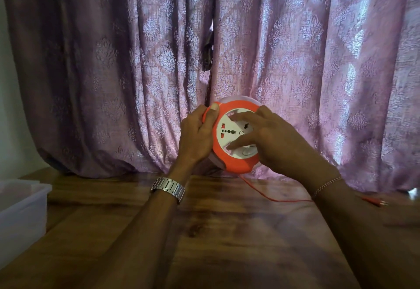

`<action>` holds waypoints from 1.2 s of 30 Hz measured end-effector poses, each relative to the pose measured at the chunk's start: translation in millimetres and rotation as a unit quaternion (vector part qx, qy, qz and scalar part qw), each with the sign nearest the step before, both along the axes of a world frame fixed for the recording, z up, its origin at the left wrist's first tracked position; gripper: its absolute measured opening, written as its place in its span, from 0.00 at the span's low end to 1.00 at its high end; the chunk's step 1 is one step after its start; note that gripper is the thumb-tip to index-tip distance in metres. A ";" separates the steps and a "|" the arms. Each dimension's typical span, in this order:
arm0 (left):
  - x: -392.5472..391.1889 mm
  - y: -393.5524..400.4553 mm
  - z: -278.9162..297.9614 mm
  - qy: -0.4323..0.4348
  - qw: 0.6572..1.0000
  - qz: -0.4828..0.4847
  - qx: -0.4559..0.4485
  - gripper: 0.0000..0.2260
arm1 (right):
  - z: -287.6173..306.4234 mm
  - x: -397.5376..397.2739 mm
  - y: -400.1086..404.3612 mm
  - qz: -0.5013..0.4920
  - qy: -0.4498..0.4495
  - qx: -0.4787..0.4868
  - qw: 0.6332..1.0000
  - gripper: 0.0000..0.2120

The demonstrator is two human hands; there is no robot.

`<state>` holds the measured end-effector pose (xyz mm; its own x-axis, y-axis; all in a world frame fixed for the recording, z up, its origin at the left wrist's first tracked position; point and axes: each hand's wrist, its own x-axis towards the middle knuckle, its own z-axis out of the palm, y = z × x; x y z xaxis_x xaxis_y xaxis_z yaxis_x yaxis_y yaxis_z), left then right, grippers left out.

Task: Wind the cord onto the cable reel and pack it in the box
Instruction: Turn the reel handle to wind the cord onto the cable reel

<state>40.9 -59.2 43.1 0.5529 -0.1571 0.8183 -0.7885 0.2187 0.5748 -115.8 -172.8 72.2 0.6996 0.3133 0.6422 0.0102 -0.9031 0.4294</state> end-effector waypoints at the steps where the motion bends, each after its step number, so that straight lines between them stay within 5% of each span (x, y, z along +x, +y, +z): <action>1: 0.3 0.0 -0.2 -0.001 1.000 0.006 0.003 0.23 | 0.1 0.0 0.3 -0.008 -0.009 -0.010 1.000 0.22; 4: 0.7 0.3 -0.3 -0.005 1.000 0.013 0.012 0.22 | -0.6 -1.3 0.8 -0.030 -0.039 -0.034 0.998 0.17; 8: 0.8 -0.1 -0.2 -0.010 1.000 0.000 0.004 0.28 | -3.7 -2.8 3.2 -0.051 -0.059 -0.010 0.997 0.24; 19: 2.5 -3.7 -0.5 0.000 1.000 -0.004 -0.009 0.25 | -6.5 2.8 2.5 -0.097 -0.134 0.089 0.982 0.32; 24: 4.8 -2.6 -0.8 0.010 1.000 -0.017 -0.009 0.25 | -3.4 1.1 0.7 -0.040 -0.148 0.057 0.987 0.26; 27: 3.6 -2.1 -0.6 0.009 1.000 -0.021 -0.011 0.26 | 2.3 -2.9 -2.2 0.044 -0.120 0.042 0.991 0.07; 32: 1.1 -1.7 -0.7 -0.004 1.000 -0.015 0.002 0.28 | 2.4 -5.3 1.8 0.012 0.019 0.017 1.000 0.24; 36: 1.3 -0.6 -0.9 -0.011 1.000 0.010 0.007 0.27 | 0.9 -3.6 4.2 -0.033 0.023 -0.009 0.999 0.24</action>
<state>42.2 -59.8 42.2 0.5374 -0.1588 0.8283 -0.8053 0.1949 0.5599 -119.5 -168.6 73.1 0.7480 0.2768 0.6033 -0.0284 -0.8948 0.4457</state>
